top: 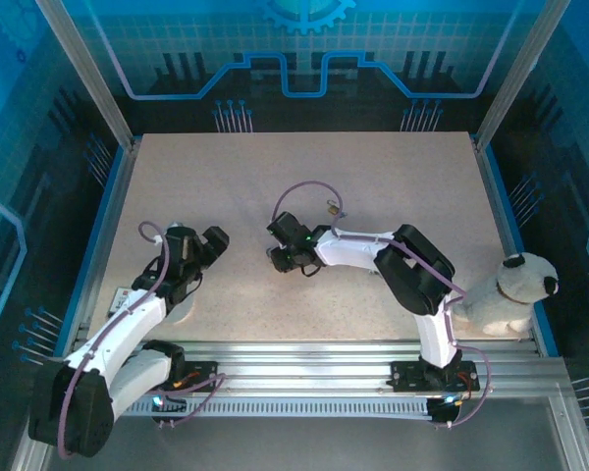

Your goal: Lock with the key

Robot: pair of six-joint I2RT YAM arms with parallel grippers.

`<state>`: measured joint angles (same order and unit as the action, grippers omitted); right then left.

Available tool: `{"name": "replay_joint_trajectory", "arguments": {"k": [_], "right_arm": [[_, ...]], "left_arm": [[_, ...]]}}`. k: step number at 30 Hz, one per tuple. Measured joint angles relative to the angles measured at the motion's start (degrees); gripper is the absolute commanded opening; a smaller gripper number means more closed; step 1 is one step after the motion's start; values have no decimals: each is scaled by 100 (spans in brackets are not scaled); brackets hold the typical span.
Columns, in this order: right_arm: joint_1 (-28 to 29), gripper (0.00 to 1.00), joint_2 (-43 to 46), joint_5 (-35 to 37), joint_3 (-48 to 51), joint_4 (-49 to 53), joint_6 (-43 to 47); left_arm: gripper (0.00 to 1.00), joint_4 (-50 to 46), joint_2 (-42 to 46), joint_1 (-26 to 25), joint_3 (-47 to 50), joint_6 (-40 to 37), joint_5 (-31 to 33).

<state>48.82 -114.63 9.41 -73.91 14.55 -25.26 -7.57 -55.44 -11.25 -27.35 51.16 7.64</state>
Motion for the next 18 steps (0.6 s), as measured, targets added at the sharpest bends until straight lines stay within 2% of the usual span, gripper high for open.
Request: {"name": "replay_joint_trajectory", "arguments": {"k": [8, 18], "right_arm": [[-66, 30, 273, -326, 380, -415, 52], [-214, 30, 730, -732, 938, -870, 79]], "left_arm": [[99, 627, -599, -494, 37, 146, -442], [98, 1034, -1156, -1023, 35, 428, -535]]}}
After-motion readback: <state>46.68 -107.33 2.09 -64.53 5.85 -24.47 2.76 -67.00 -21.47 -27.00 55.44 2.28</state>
